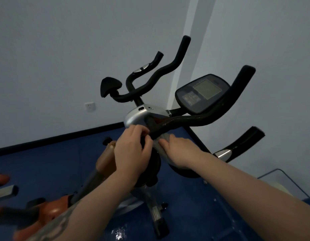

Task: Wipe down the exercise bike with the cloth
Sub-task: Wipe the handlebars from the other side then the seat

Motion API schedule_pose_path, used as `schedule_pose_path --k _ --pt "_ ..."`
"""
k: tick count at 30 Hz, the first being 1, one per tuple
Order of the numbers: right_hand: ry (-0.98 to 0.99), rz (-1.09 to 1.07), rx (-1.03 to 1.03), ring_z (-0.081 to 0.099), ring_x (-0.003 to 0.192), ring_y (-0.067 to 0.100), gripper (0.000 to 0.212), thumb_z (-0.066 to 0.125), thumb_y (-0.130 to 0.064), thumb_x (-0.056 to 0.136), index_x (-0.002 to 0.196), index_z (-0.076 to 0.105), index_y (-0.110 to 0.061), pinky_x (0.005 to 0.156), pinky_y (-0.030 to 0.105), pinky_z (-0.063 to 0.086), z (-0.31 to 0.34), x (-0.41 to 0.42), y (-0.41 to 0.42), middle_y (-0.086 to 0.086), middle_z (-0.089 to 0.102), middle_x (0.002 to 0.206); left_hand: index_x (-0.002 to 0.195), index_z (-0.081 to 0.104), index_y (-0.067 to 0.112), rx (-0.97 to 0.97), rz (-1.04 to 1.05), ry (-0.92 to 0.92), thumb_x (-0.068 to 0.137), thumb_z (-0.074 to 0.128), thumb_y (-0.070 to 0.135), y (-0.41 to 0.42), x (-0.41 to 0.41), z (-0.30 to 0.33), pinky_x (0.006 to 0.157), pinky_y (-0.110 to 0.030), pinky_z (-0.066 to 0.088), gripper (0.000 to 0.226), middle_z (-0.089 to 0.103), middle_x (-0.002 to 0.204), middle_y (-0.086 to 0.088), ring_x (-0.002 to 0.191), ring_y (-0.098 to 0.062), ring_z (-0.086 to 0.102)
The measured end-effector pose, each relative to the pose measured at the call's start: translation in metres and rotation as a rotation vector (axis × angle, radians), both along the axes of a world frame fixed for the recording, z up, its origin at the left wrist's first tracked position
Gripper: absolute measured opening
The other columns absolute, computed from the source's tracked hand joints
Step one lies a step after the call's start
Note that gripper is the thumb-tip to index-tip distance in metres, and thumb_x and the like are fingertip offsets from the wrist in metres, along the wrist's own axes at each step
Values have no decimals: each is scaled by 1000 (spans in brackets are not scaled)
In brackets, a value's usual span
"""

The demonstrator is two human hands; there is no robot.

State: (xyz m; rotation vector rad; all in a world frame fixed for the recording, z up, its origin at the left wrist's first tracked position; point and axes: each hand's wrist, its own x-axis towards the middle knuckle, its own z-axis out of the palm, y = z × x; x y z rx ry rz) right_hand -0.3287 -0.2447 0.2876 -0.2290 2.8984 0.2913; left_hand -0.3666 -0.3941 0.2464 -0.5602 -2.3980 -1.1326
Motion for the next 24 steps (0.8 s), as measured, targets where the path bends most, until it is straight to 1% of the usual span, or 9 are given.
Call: schedule_pose_path --k 2,3,6,10,12,16,19,21,24 --pt "-14 60 32 55 96 34 34 36 -25 103 135 32 -13 62 37 36 -5 21 5 18 43 123 92 56 27 -3 -25 -3 86 48 31 -1 0 0 62 -24 40 11 53 88 14 81 -4 48" --pt "-14 61 30 56 92 33 31 34 -27 104 132 32 -14 60 37 34 -6 30 8 16 43 120 92 56 28 -3 -39 2 86 46 33 -1 -1 1 62 -20 37 12 53 87 16 80 -3 47" --pt "-26 0 11 55 93 34 29 29 -33 105 127 36 -16 62 38 34 -6 25 6 16 44 118 91 56 29 -11 -76 27 86 43 34 -2 -4 3 62 -9 30 15 51 86 18 79 0 47" --pt "143 -309 -323 56 105 35 50 26 -49 102 125 43 -8 73 36 35 -11 -9 -10 18 58 119 92 58 26 2 -96 55 88 41 32 -3 -5 1 61 -17 34 19 55 87 13 79 -4 50" --pt "178 -379 -368 57 105 35 51 27 -50 102 126 43 -8 73 37 35 -15 -11 -13 18 60 119 92 60 25 -3 -104 69 88 41 31 -2 -3 2 61 -23 38 20 57 87 11 78 -8 53" --pt "299 -334 -77 60 91 28 44 33 -46 101 129 38 -12 63 34 30 -23 30 -21 9 62 108 95 61 25 -39 -171 98 87 41 31 -6 -2 2 69 -22 33 22 58 91 10 81 -8 53" --pt "456 -125 -2 59 71 18 39 42 -47 94 108 61 -16 62 32 41 -15 72 -8 -2 61 83 98 59 26 -110 -252 196 87 44 31 -7 -5 1 73 -24 31 20 57 98 10 87 -9 51" --pt "548 48 36 58 69 18 36 47 -48 92 91 68 -19 75 32 50 -5 88 28 -3 60 77 99 58 28 -139 -279 220 87 44 33 -5 -7 3 73 -24 31 20 57 99 11 88 -9 51" --pt "668 10 134 62 75 21 37 47 -44 93 85 70 -15 103 41 39 21 95 81 1 63 79 99 59 28 -170 -285 203 87 49 32 -3 -7 6 72 -24 30 16 58 99 13 88 -6 52"
